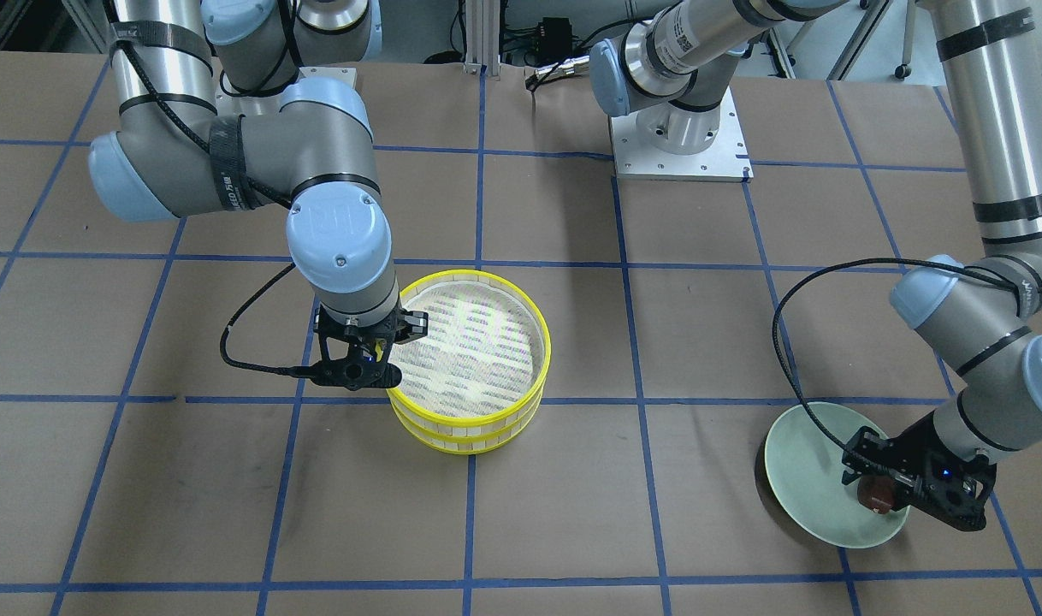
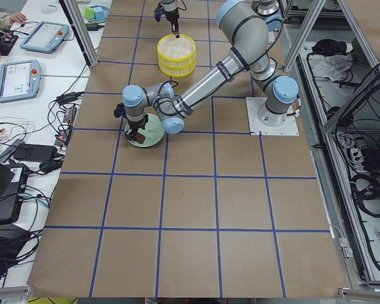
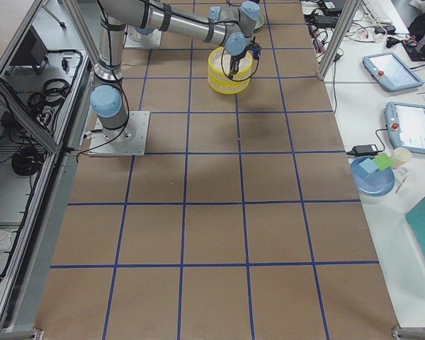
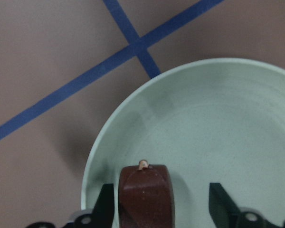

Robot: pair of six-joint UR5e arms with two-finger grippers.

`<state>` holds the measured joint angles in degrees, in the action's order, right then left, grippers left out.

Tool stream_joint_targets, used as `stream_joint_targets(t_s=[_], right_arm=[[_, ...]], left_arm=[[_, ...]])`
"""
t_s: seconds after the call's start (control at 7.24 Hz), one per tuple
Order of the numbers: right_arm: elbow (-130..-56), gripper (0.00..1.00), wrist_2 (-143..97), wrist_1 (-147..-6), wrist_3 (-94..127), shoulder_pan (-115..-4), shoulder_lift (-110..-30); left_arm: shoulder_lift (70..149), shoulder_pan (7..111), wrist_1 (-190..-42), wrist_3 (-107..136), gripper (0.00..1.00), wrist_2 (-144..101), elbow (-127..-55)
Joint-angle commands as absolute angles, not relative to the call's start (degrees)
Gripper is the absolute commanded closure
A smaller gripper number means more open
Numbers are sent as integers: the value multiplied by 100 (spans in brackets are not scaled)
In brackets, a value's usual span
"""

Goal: Place buns in different layers of steamer
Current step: 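Grasp the brown bun with the left gripper while the right releases the tier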

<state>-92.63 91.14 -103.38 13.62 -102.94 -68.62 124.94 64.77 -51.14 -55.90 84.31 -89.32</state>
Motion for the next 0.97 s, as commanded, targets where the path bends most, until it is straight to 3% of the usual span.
stream_joint_targets(t_s=[0.0,0.14,0.28,0.41,0.83], right_arm=[[-9272,84,9158,-10310,1354,-10405,-6864],[-9272,28,9193,-10292,1293,-10406,-6882],[-9272,0,9211,-10301,1266,-10398,-6899],[-9220,0,9220,-10283,1248,-10389,-6960],[-9167,0,9150,-9960,1081,-10222,-8301]], left_arm=[[12489,6478,-5115,-5581,100,8429,-8930],[12472,6478,-5115,-5520,100,8403,-8912],[12385,6478,-5115,-5467,100,8368,-8903],[12271,6486,-5124,-5388,100,8350,-8903],[11700,6914,-5360,-4232,100,8121,-8903]])
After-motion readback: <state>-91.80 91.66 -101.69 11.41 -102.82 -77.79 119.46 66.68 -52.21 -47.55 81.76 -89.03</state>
